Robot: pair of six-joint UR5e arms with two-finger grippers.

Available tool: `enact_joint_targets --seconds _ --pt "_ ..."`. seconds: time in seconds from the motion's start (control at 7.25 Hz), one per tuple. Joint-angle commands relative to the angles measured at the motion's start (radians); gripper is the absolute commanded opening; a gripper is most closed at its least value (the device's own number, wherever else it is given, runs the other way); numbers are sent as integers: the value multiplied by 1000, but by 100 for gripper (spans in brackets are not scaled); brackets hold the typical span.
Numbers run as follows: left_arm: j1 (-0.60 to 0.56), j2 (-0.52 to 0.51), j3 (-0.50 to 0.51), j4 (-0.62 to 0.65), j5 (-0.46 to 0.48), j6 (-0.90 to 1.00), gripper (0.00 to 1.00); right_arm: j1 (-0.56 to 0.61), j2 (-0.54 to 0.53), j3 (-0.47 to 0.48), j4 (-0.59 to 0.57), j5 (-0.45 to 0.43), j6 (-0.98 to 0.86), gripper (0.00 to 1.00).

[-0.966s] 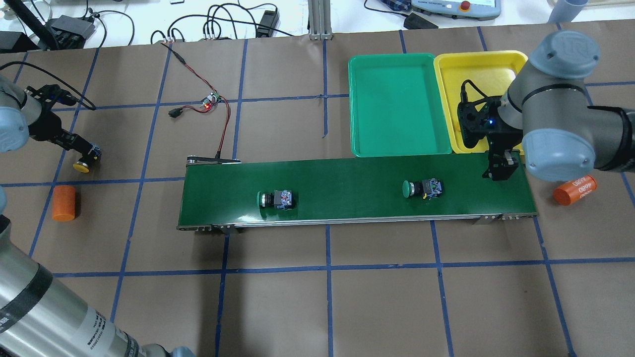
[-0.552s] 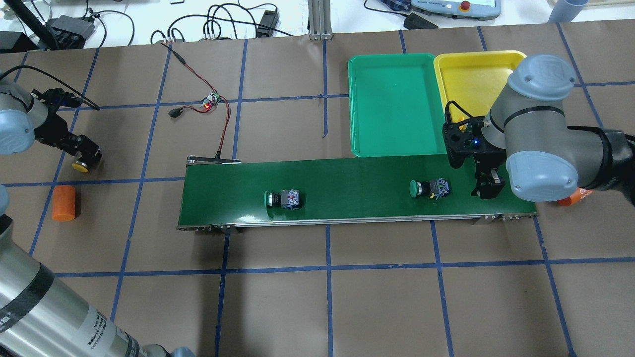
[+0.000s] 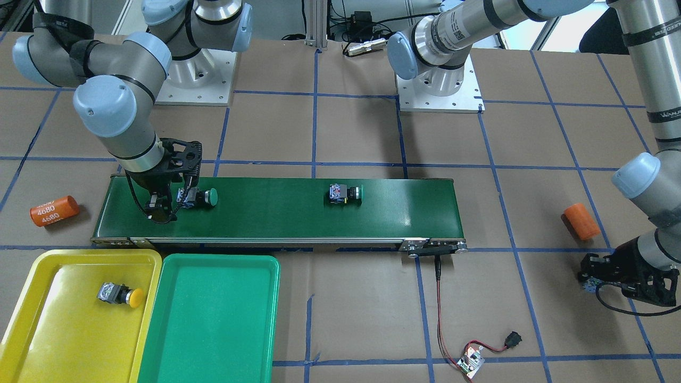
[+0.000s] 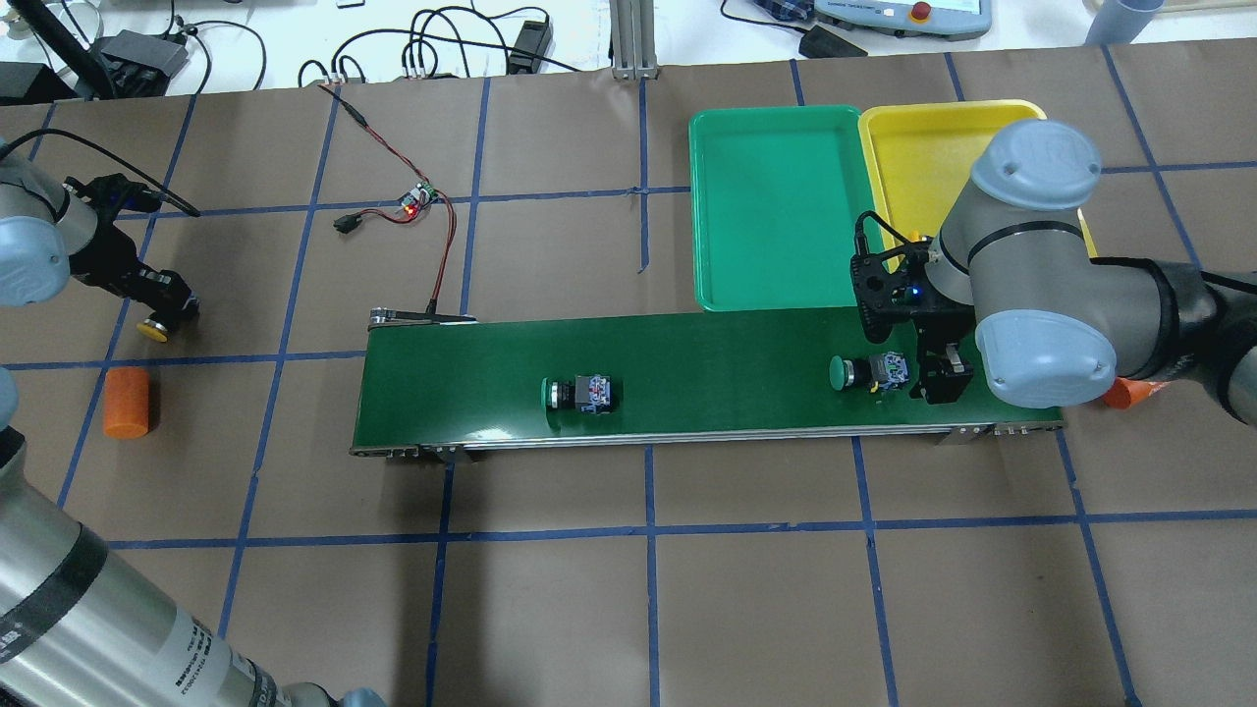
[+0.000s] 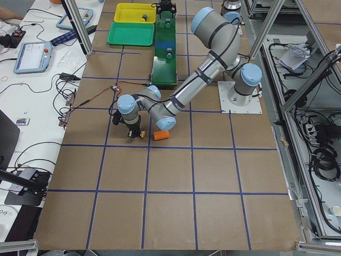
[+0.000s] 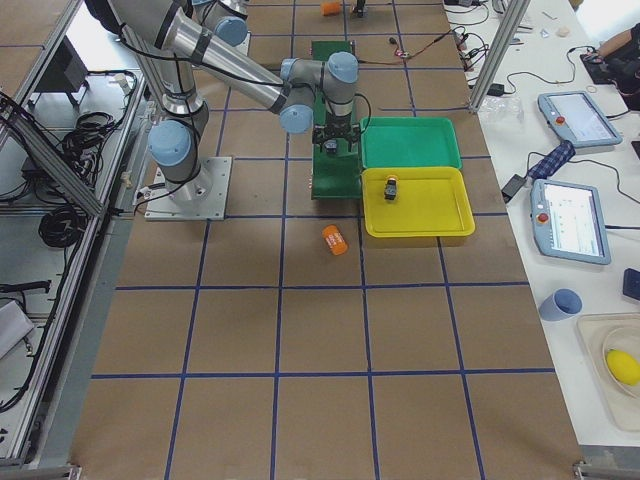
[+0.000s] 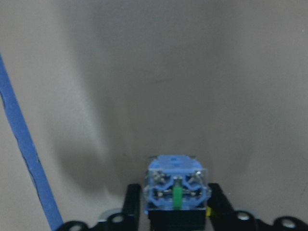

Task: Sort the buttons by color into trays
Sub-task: 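Lift the green button toward the green tray while the left carries a button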

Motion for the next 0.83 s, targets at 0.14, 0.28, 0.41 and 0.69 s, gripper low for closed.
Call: enact_joint_targets --seconds 0.14,0.28,0.41,0.69 --pt "-53 106 23 -122 -13 1 0 3 11 3 3 7 1 72" --pt "-129 166 6 -219 -2 8 0 6 23 7 3 1 0 19" --pt "-191 223 0 -327 32 9 0 5 27 8 3 -13 1 1" --pt "-373 281 -6 -432 58 12 0 5 24 -12 -3 -13 8 0"
